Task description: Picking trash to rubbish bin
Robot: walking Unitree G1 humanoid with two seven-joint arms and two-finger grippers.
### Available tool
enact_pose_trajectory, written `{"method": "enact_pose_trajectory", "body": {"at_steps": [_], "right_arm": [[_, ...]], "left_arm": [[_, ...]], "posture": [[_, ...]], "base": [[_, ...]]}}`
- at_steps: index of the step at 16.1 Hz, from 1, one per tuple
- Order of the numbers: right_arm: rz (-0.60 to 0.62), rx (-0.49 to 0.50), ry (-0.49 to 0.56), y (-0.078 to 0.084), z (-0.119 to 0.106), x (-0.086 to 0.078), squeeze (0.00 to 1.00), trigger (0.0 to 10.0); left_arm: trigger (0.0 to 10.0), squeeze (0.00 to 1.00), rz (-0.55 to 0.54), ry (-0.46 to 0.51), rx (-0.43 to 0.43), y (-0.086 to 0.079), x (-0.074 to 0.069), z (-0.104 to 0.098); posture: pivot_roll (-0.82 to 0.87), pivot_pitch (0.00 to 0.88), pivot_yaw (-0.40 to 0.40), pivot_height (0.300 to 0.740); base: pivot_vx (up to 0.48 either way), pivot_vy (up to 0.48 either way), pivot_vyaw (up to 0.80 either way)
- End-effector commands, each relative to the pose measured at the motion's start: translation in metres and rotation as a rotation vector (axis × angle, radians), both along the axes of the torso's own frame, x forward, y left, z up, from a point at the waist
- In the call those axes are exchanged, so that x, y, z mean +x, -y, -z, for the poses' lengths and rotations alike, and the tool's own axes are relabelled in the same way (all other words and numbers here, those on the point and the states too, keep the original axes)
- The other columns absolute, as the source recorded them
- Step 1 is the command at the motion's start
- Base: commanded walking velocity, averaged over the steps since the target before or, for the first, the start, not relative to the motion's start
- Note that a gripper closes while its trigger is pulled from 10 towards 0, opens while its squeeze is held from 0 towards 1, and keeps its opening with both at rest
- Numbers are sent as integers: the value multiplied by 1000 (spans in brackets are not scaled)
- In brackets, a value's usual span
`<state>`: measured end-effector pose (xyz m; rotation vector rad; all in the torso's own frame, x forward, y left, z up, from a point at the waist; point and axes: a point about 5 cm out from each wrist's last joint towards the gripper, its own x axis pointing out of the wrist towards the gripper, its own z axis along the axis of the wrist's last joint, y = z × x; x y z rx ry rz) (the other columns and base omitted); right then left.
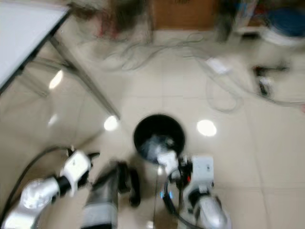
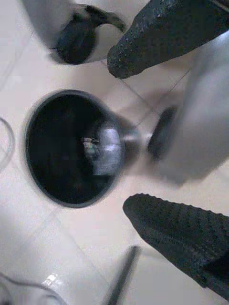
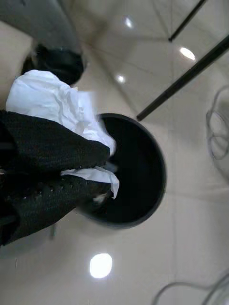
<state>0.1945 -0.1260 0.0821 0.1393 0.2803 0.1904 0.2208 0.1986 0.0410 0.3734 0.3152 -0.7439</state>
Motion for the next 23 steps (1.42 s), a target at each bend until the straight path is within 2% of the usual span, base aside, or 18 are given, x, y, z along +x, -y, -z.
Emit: {"method": "enact_pose_trajectory", "body": {"at_steps": [1,15,20,23], "right_arm": [[4,22,-28,-2,5,-6,0,0],[21,21,-24,0,7,-5,0,0],[39,14,-24,2,6,-9,0,0],[64,-2,-18,8,6,-7,0,0]], "left_arm": [[10000,0,6,-54,21,-4,-7,8],[10000,0,37,-42,10,4,-7,9],[10000,0,82,-13,-13,14,-7,0],[10000,0,114,15,-19,21,-3,-8]], "posture": [[-71,375,111,564],[-72,374,116,564],[-71,408,130,564],[-67,416,140,564]], "base": [[0,0,0],[0,0,0],[0,0,0],[0,0,0]]}}
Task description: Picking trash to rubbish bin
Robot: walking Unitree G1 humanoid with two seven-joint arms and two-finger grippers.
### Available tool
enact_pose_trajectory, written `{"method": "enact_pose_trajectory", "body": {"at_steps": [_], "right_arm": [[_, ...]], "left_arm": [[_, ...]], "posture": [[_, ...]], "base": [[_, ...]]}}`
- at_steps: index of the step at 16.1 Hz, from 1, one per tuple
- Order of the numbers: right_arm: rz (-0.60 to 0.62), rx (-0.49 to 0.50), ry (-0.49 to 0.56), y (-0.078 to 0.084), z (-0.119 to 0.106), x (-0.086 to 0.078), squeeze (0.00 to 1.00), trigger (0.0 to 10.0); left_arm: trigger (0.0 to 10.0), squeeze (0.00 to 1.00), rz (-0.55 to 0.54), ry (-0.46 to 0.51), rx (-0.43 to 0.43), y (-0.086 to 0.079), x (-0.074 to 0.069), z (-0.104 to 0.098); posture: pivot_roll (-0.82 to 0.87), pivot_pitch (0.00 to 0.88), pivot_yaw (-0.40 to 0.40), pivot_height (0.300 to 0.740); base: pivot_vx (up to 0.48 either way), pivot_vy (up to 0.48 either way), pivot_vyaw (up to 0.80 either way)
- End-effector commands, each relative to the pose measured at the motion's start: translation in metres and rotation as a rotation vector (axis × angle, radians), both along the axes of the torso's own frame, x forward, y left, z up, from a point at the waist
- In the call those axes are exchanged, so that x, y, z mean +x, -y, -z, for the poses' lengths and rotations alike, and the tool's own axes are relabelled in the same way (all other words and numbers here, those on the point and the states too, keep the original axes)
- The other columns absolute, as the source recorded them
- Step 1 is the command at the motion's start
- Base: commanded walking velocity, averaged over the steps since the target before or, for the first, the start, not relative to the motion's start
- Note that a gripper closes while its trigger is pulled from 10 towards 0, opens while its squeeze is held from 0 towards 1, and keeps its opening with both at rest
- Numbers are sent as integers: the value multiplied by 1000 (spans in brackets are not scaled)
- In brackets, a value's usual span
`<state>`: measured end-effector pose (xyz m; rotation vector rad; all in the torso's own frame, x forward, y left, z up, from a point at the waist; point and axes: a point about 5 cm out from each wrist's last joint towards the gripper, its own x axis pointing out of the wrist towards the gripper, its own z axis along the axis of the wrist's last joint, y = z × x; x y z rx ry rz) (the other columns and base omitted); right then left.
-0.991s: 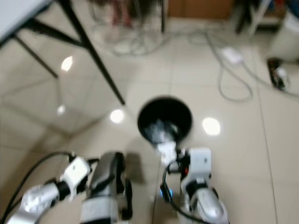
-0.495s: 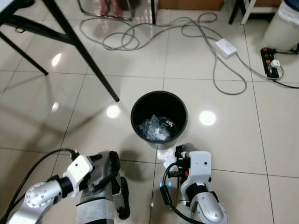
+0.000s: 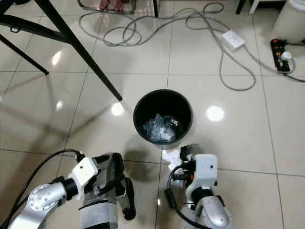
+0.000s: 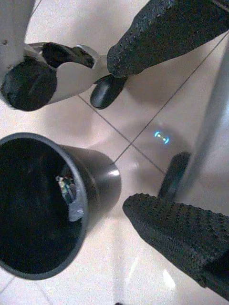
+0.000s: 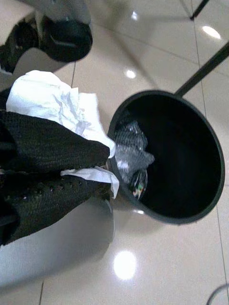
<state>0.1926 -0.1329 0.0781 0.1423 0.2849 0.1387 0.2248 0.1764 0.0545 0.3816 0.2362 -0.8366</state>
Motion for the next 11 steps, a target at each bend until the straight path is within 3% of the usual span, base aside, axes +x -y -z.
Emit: {"method": "enact_pose_trajectory", "body": {"at_steps": [1,7,11], "right_arm": [[27,-3,-4,5,2,-2,0,0],[121,-109,69,39,-6,33,0,0],[139,-141,101,50,-9,50,0,0]], "left_arm": [[10000,0,8,-22,5,2,-3,2],[10000,0,-23,19,-48,10,7,-17],[10000,0,-32,28,-54,8,5,-25]], "posture": [[-66,418,143,564],[-34,430,153,564],[-4,440,159,564]], "base": [[0,0,0],[0,0,0],[0,0,0]]}}
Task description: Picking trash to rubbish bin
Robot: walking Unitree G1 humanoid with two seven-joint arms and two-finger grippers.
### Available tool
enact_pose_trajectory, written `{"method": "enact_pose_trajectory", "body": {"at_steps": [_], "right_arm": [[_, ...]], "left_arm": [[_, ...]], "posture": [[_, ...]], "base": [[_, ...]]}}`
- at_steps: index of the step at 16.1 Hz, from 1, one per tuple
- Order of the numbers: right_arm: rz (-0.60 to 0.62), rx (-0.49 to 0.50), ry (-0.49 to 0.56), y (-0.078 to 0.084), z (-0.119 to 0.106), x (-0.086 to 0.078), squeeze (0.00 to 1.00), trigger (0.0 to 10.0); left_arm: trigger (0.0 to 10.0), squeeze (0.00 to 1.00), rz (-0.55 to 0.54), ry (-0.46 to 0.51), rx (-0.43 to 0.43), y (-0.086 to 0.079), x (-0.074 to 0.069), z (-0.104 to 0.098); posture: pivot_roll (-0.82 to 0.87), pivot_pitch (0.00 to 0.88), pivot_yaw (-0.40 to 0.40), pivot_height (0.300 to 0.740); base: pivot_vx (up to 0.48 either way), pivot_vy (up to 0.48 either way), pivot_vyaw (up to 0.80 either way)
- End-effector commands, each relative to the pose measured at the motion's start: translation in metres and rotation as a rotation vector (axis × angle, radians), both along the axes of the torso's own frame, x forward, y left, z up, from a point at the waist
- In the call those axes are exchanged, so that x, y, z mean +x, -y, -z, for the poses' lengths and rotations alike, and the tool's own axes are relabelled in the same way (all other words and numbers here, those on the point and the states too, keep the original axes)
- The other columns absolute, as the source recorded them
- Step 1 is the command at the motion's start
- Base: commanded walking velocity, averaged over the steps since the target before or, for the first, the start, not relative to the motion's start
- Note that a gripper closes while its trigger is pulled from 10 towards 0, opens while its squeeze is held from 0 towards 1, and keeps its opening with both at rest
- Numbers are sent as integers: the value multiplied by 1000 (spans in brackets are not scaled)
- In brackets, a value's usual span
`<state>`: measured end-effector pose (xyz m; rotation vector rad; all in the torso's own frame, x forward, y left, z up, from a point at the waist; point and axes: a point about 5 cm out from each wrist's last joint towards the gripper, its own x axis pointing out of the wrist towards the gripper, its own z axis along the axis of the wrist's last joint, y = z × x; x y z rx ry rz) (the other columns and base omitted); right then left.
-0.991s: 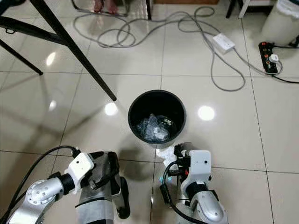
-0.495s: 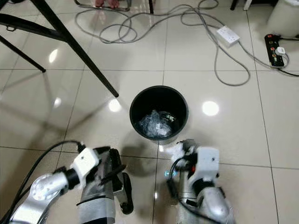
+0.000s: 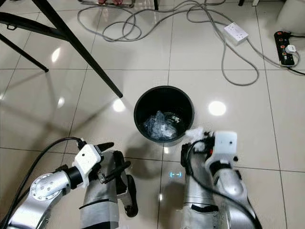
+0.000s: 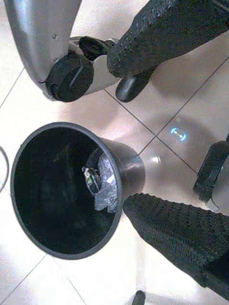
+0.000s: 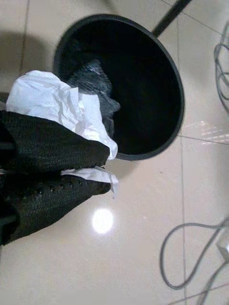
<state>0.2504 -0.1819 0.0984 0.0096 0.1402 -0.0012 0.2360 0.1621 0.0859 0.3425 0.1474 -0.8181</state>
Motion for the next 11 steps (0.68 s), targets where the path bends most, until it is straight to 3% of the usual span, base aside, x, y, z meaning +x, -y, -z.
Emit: {"method": "enact_pose_trajectory", "body": {"at_steps": [1,5,7,11], "right_arm": [[8,-2,-35,2,10,-2,0,0],[-47,-65,4,4,4,25,0,0],[-63,-78,11,7,1,47,0,0],[-95,-70,12,-1,1,69,0,0]], "left_arm": [[10000,0,-27,-36,12,-8,-7,4],[10000,0,-78,-20,-13,-11,-5,-7],[10000,0,-81,-12,-12,-12,-7,-14],[10000,0,-105,9,-5,-17,-10,-26]], "posture": [[9,445,161,564],[45,460,164,564],[70,477,173,564],[127,500,181,564]], "base": [[0,0,0],[0,0,0],[0,0,0],[0,0,0]]}}
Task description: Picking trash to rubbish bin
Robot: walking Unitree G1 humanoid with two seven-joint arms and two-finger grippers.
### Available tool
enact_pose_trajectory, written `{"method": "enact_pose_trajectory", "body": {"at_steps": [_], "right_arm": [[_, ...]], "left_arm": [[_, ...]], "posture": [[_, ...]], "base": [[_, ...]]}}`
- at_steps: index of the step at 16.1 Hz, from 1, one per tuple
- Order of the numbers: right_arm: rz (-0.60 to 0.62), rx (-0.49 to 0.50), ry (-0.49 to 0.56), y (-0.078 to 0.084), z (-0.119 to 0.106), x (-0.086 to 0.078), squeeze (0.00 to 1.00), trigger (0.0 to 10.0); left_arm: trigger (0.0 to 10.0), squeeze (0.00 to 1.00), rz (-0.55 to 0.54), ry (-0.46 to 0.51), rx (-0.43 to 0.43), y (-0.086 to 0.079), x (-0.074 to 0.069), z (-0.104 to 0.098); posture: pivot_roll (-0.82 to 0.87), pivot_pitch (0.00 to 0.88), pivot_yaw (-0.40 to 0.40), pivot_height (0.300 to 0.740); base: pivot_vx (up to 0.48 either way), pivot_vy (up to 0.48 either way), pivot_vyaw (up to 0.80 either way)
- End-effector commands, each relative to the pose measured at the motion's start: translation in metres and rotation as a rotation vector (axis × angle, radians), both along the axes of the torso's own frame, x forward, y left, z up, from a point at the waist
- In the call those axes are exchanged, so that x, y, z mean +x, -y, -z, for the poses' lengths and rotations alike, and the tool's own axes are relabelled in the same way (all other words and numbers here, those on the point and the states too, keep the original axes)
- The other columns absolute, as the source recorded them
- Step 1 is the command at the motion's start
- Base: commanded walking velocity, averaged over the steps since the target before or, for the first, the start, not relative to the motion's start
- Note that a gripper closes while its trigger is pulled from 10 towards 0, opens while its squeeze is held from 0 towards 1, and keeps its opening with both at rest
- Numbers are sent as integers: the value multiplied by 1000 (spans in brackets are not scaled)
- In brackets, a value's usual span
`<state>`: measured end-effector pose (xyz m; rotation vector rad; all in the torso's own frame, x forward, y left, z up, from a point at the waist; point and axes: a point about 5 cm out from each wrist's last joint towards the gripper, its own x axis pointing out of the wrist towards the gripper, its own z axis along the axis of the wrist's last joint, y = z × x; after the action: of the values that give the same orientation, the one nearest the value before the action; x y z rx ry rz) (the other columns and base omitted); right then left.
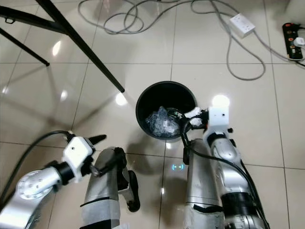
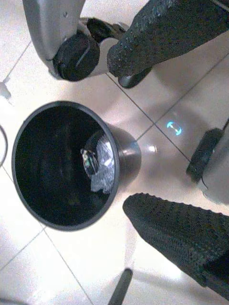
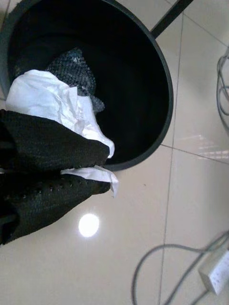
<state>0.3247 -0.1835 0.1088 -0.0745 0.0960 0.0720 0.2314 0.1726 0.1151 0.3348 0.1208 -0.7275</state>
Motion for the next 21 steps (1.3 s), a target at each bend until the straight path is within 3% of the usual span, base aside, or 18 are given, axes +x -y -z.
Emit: {"method": "enact_pose_trajectory", "body": {"at_steps": [1,5,7,14,18,21], "right_arm": [[-22,10,-35,-5,13,-2,0,0],[-88,-3,-47,-26,17,13,0,0],[-116,8,-52,-39,17,19,0,0],[-192,63,-34,-69,14,29,0,0],[-149,71,-32,-69,15,33,0,0],[-60,95,-107,-64,30,29,0,0]], "left_arm": [[10000,0,-27,-24,7,-7,-5,1],[10000,0,-67,-14,0,-11,-10,-6],[10000,0,-105,-14,-45,-11,-8,-15],[10000,0,-94,-5,-55,-3,-10,-23],[10000,0,-105,-17,-42,-7,-12,-27],[10000,0,-112,-30,-27,-11,-17,-27]], "posture": [[129,501,181,564],[160,509,164,564],[176,524,157,564],[200,538,157,564],[225,547,166,564],[240,555,174,564]], "base": [[0,0,0],[0,0,0],[0,0,0],[0,0,0],[0,0,0],[0,0,0]]}}
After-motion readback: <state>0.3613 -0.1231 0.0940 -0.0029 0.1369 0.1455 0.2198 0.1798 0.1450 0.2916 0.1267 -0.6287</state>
